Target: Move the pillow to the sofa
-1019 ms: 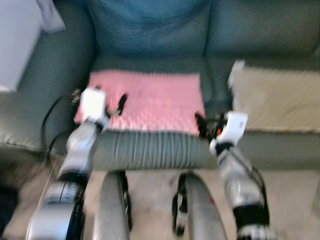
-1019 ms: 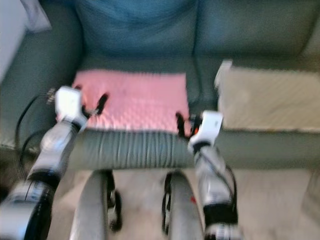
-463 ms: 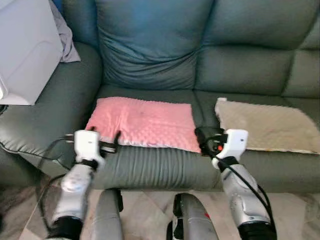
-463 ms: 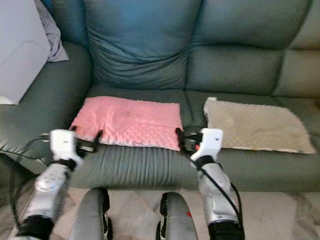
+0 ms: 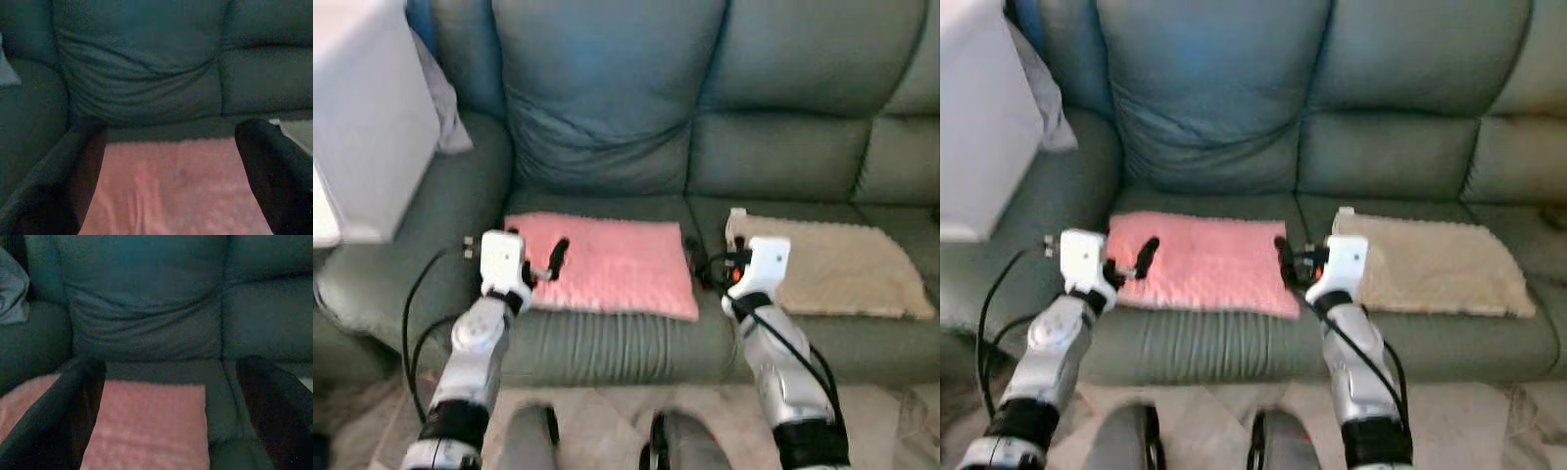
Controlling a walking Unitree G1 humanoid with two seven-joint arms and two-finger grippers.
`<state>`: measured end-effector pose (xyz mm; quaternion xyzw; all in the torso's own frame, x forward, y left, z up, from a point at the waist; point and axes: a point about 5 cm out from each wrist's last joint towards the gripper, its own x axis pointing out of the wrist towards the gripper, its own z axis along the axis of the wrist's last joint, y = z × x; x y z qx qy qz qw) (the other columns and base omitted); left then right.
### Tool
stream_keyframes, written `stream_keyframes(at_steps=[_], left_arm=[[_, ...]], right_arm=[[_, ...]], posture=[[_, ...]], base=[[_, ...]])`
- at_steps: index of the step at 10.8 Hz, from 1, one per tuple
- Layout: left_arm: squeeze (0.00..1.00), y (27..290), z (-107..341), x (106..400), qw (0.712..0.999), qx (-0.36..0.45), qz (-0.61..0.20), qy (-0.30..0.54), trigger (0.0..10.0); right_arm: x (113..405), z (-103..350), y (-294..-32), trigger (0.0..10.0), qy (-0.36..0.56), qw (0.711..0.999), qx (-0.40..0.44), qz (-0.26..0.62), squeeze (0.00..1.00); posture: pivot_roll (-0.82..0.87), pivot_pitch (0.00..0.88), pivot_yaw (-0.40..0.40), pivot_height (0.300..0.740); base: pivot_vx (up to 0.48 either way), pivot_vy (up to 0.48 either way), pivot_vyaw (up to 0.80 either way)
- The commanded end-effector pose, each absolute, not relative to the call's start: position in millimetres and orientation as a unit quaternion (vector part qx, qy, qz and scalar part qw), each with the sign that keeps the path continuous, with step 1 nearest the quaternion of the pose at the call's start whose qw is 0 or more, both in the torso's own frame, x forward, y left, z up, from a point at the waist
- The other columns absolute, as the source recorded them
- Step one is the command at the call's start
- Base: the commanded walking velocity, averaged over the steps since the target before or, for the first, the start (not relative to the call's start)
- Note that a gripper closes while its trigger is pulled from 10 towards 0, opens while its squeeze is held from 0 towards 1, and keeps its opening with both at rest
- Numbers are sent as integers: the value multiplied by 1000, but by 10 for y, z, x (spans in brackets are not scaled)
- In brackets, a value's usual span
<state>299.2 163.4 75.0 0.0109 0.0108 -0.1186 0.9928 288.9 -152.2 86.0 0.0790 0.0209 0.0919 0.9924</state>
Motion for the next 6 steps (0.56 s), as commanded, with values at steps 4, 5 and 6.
stream_keyframes(at_steps=[4, 5, 6], left_arm=[[0, 1616, 717, 3007, 993, 14, -116, 24, 10000], [0, 1607, 713, 2994, 993, 12, -115, 24, 10000], [0, 1593, 690, 2958, 993, 10, -116, 27, 10000]], right_arm=[[2957, 872, -1457, 10000, 20, 992, 65, 107, 0], [2957, 873, -1431, 10000, 20, 991, 66, 111, 0], [2950, 854, -1435, 10000, 25, 991, 75, 104, 0]], posture=[[-37, 0, -65, 740], [-36, 0, -67, 740], [-36, 0, -68, 740]], base=[[0, 0, 0], [0, 0, 0], [0, 0, 0]])
